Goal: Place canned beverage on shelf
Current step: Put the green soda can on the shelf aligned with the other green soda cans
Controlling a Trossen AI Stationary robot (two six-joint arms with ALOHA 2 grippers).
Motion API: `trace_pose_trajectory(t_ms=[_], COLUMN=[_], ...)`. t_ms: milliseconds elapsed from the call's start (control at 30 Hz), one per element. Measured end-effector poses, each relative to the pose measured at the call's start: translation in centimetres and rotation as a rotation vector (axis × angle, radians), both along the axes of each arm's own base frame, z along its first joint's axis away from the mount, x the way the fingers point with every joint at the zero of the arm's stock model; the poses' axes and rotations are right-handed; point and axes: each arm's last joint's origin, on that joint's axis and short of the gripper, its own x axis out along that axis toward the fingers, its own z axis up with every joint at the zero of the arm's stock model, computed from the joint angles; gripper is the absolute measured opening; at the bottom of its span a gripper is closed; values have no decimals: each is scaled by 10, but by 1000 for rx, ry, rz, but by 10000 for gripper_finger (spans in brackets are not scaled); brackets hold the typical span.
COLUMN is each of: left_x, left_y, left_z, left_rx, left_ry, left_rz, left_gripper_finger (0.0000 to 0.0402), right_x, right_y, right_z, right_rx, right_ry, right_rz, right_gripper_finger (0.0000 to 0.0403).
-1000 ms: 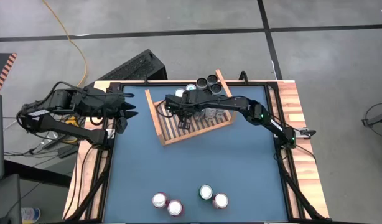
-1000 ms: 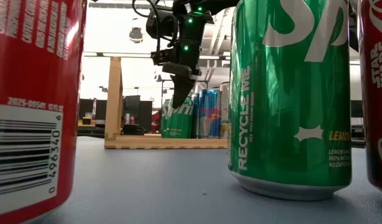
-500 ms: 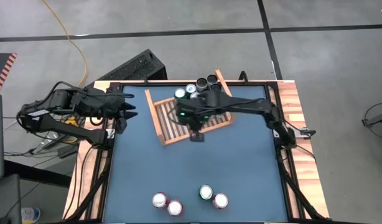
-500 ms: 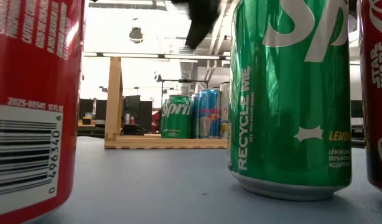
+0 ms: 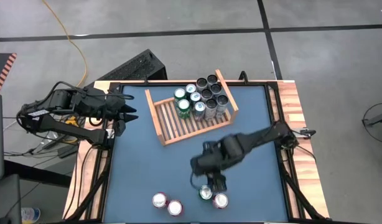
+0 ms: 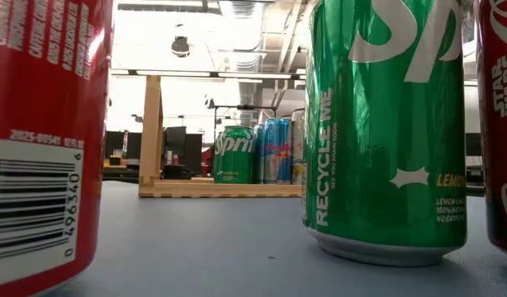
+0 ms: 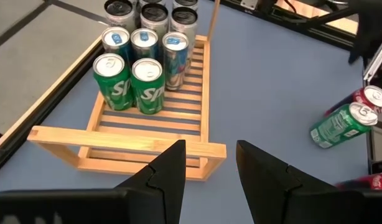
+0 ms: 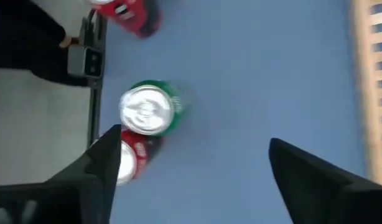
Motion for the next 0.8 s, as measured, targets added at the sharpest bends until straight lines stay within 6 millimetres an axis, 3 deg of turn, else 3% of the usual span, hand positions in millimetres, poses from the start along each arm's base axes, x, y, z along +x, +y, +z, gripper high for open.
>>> trace_pose_trajectory(t_ms=[167, 433, 800], left_x=[0, 7, 33], left_y=[0, 0, 0], left_z=[0, 0, -11], left_rx=[-8, -27, -67], left_ry=[-4, -13, 69], left_rz=[6, 20, 53], left_gripper_finger=[128, 128, 128], right_x=[4, 10, 9], right_y=[31, 47, 66], right_z=[-20, -42, -71], right_rx=[-39, -178, -229], right_ry=[3, -29, -49], right_rz=[91, 467, 741], right_gripper_finger=[334, 327, 327])
